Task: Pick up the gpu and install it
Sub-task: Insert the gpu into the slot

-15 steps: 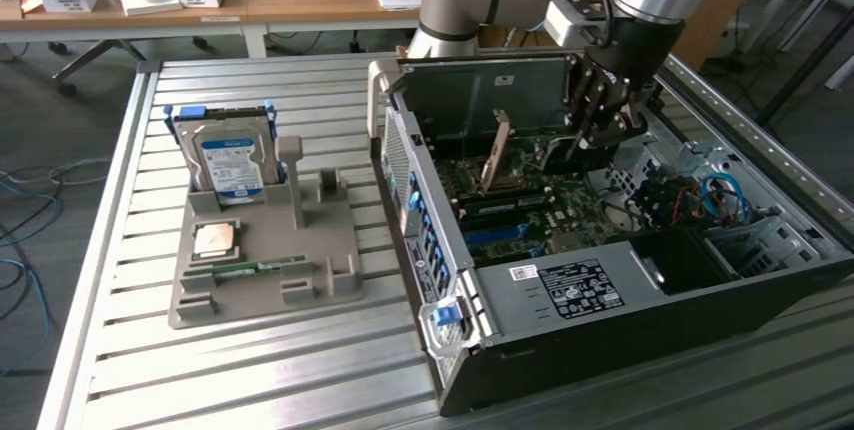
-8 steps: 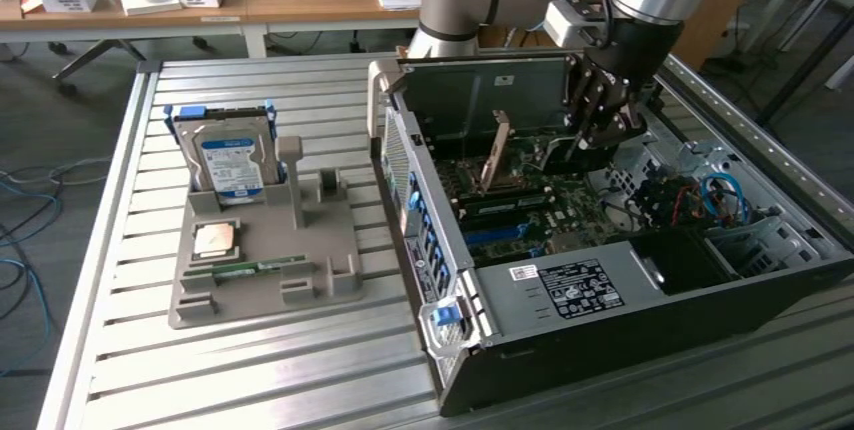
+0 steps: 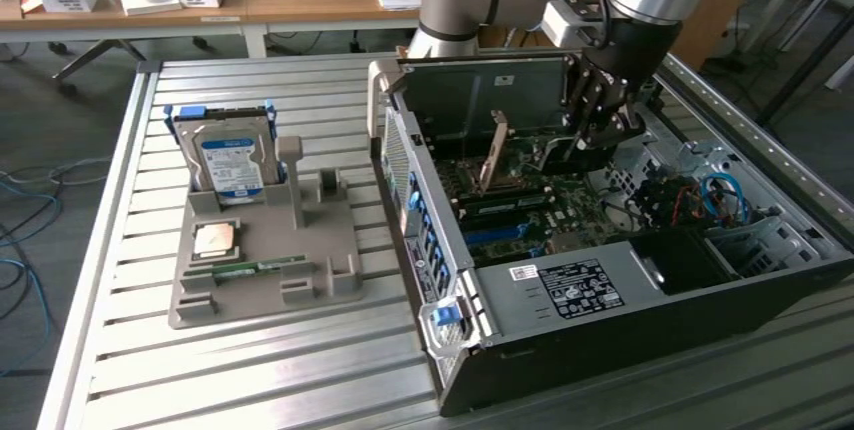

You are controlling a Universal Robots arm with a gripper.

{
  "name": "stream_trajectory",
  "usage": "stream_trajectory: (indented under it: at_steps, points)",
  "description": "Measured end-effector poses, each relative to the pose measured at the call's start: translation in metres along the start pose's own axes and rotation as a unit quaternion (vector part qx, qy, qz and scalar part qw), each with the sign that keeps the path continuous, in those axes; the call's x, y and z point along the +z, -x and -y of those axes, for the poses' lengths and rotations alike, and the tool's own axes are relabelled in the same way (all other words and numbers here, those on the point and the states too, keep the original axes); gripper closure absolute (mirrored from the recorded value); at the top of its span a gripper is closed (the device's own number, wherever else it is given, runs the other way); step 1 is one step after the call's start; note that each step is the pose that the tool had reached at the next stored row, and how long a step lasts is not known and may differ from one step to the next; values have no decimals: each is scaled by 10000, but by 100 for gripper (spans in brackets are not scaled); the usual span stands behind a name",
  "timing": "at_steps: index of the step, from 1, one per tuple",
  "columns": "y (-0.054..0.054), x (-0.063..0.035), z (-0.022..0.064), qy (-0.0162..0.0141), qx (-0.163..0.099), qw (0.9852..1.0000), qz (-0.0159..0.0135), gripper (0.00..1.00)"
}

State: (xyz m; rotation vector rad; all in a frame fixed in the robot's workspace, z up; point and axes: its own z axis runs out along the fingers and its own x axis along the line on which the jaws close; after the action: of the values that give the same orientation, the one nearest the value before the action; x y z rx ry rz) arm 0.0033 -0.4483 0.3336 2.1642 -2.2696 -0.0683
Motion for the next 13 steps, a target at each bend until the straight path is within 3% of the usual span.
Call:
stream_trajectory:
  at_steps: [13]
  points:
    - [-1,3,-32,-4,-17,10000,-1,73]
